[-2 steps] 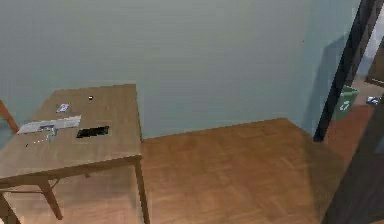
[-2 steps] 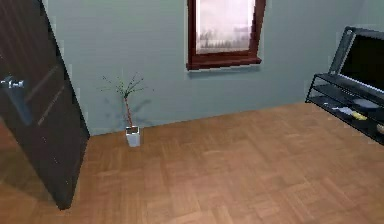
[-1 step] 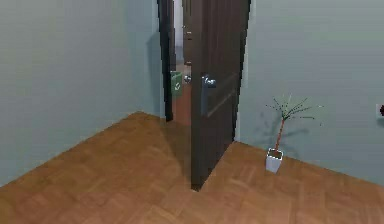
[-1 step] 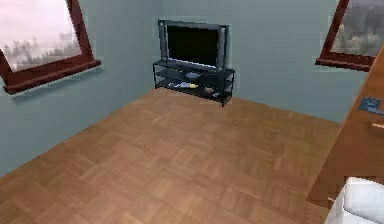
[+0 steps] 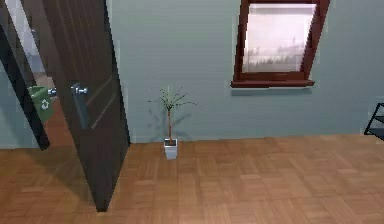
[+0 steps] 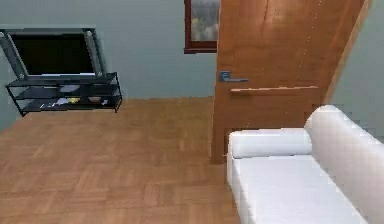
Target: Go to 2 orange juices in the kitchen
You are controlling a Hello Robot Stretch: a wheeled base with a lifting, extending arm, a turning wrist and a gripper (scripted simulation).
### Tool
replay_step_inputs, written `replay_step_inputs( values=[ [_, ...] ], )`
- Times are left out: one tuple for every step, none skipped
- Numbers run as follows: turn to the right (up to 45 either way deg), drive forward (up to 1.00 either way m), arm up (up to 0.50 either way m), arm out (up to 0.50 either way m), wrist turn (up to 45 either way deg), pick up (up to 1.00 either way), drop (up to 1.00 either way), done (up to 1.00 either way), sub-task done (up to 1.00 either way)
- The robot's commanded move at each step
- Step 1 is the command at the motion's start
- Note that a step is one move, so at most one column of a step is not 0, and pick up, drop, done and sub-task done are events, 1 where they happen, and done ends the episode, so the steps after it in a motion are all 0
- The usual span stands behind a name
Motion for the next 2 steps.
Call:
replay_step_inputs(
  values=[
    [0.0, 0.30, 0.00, 0.00, 0.0, 0.00, 0.00, 0.00, 0.00],
    [-45.0, 0.00, 0.00, 0.00, 0.0, 0.00, 0.00, 0.00, 0.00]
  ],
)
